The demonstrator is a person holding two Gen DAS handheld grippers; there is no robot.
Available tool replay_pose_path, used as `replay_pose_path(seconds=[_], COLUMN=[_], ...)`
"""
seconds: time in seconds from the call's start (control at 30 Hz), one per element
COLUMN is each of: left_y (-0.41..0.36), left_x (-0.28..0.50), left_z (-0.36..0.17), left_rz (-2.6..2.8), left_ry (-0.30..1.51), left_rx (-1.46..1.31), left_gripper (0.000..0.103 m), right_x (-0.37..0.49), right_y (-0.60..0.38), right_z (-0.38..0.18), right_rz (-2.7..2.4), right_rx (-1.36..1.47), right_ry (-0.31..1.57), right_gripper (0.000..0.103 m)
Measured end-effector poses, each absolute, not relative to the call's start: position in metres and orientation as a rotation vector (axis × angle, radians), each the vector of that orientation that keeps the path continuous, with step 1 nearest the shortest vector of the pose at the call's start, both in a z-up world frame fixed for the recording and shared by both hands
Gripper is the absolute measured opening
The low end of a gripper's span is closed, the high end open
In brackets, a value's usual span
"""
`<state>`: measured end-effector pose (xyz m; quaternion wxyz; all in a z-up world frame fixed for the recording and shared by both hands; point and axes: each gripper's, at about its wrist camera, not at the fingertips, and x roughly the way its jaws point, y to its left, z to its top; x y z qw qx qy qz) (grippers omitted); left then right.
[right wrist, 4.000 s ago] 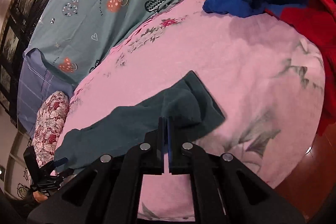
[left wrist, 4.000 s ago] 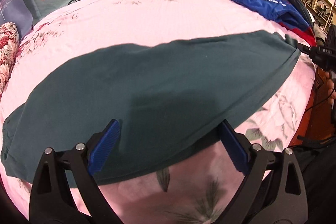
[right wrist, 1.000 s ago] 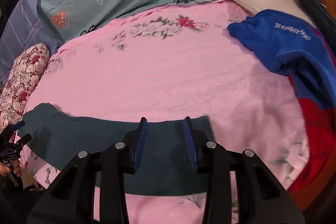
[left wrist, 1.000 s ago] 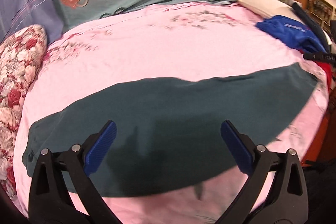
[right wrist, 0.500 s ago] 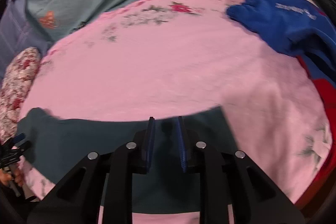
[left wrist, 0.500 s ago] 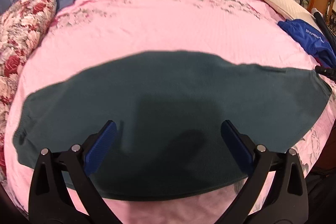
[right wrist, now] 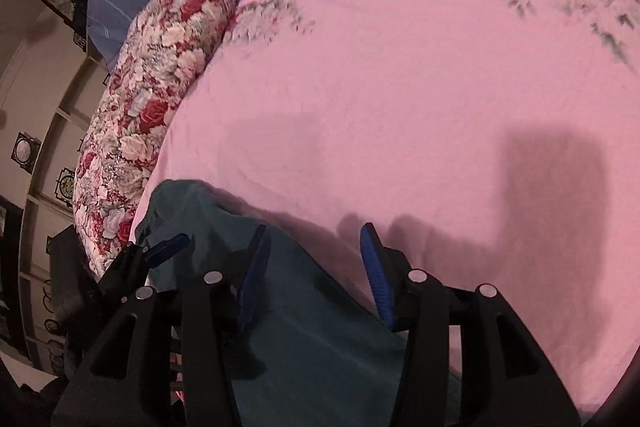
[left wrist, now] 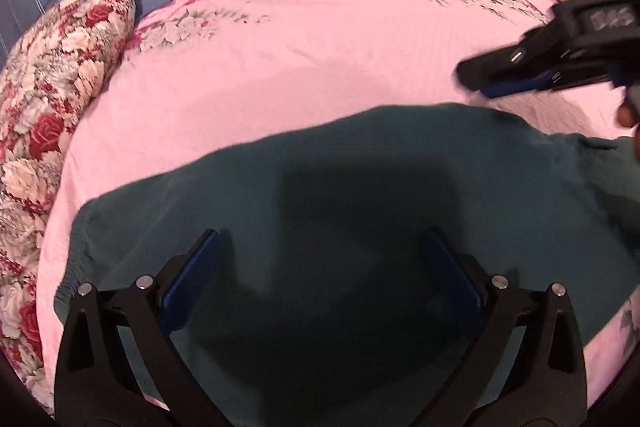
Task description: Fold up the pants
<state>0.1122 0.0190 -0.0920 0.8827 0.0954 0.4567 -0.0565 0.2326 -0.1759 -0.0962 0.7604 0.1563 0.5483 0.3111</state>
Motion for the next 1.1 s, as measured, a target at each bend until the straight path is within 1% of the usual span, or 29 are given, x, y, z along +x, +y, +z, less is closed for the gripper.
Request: replay_pose_path(seconds=[0.07,0.2,0.27,0.3,0.33,0.4,0.47,0.6,0.8,0.9,0.97,1.1], left_y=[0.026,0.031,0.029,0.029,0.03,0.031,0.032,0.032,0.032,0.032,0.031,0.032], left_x=[0.11,0.11,0.11,0.111,0.111,0.112,0.11,0.109,0.109,0.109,0.108,0.108], left_z=[-0.094,-0.099,-0.1,-0.101,-0.101,-0.101,-0.101,-0.101,-0.101,-0.101,-0.102,-0.101], left_rz=[-0.144,-0.168,-0.169,-0.169,-0.171,-0.175,-0.178,-0.178,-0.178,-0.176,-0.173,-0.174], left_ry=[0.963,0.976,0.976,0.977,0.978,0.977,0.976,0.975,0.974,0.973,0.974,0.971], left_rx=[0.162,0.111,0.112,0.111,0.109,0.102,0.097,0.095,0.094,0.095,0.098,0.093], left_gripper=[0.101,0.101,0.101,0.101,0.101,0.101,0.101,0.101,0.101,0.101,0.101,0.101], right_x=[0.227,0.19,0.187,0.19,0.191,0.196,0.198,0.203,0.188,0.184,0.182,0.177], right_y=[-0.166,-0.155,-0.154,-0.154,-0.153,-0.153,-0.156,-0.159,-0.154,-0.152,-0.156,-0.168], right_z=[-0.109,-0.108,-0.113,-0.115,-0.116,-0.115,-0.114,-0.112,-0.092,-0.107,-0.121,-0.116], right_rz=[0.77,0.963,0.989,1.005,1.022,1.058,1.075,1.117,1.24,1.203,1.17,1.174], right_rx=[0.393,0.397,0.408,0.413,0.42,0.457,0.498,0.618,0.603,0.587,0.601,0.636], right_ry=[1.274,1.326,1.36,1.37,1.375,1.396,1.418,1.449,1.426,1.509,1.555,1.518], right_gripper=[0.048,0.049,0.049,0.05,0.055,0.061,0.063,0.063,0.063,0.063,0.061,0.062])
